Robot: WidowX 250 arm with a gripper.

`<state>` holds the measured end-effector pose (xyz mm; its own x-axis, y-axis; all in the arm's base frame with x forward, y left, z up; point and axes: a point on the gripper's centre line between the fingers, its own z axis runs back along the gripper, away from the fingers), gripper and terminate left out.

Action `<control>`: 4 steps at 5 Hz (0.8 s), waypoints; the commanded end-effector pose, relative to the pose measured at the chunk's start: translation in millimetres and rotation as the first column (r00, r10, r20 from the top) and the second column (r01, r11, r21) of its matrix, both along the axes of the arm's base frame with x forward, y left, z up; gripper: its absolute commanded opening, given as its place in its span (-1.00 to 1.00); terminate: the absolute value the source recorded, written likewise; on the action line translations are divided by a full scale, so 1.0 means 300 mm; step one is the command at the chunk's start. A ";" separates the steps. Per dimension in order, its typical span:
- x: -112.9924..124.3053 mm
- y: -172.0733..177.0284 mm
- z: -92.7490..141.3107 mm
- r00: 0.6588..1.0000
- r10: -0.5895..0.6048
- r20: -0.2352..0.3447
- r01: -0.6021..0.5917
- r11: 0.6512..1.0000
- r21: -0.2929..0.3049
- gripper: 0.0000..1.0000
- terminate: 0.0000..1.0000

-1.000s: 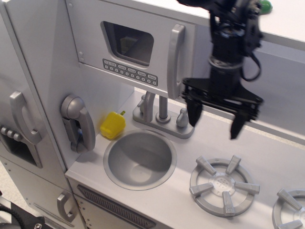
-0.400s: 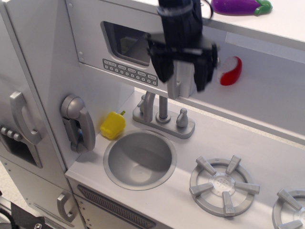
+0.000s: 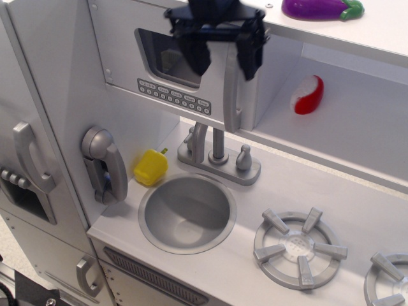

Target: Open microwave

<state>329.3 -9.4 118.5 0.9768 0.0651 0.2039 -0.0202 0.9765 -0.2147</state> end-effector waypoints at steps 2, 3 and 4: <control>0.092 -0.002 0.057 0.993 0.014 0.117 -0.019 0.999 0.042 1.00 -1.00; 0.084 0.000 0.047 0.993 -0.002 0.114 -0.006 0.998 0.067 -1.00 -1.00; 0.065 0.008 0.056 0.992 -0.011 0.124 0.003 0.998 0.062 -1.00 -1.00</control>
